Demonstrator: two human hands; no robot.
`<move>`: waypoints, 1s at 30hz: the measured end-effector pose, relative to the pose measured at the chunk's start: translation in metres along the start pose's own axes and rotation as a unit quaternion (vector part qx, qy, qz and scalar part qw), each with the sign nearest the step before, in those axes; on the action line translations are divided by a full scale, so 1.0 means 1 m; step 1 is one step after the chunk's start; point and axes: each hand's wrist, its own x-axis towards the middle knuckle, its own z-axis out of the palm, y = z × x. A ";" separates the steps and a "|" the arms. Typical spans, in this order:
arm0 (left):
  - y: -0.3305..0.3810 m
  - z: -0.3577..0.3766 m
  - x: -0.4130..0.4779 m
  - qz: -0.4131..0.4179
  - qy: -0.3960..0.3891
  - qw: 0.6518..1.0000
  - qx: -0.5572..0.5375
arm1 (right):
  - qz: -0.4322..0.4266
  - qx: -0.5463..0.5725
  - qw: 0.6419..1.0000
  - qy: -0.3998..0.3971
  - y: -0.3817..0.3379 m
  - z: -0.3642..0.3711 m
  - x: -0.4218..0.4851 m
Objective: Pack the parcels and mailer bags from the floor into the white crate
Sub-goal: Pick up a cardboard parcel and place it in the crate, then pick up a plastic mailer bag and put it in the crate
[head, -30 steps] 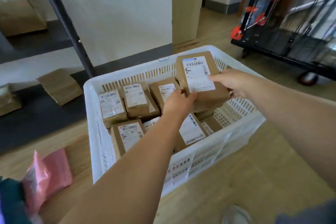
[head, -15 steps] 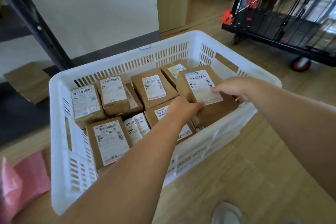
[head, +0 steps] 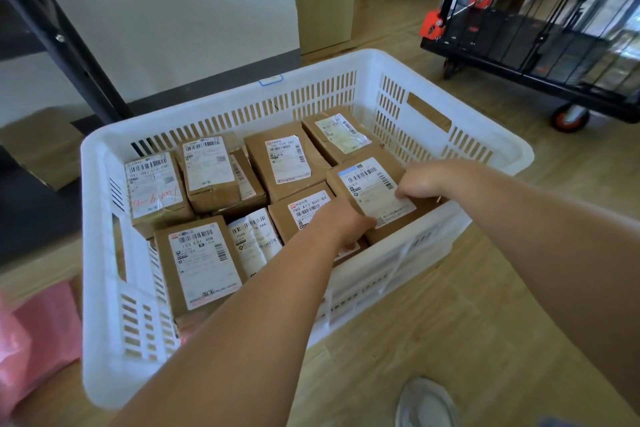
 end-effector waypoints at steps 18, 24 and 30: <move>-0.011 -0.010 -0.002 0.034 0.068 0.996 0.035 | -0.025 -0.212 0.976 0.040 -0.019 0.029 0.017; -0.035 -0.056 -0.048 0.060 0.261 0.963 -0.019 | -0.158 -0.122 0.955 0.222 -0.070 0.036 -0.004; -0.097 -0.123 -0.121 0.051 0.430 0.900 -0.045 | -0.267 -0.015 0.936 0.227 -0.163 0.062 -0.054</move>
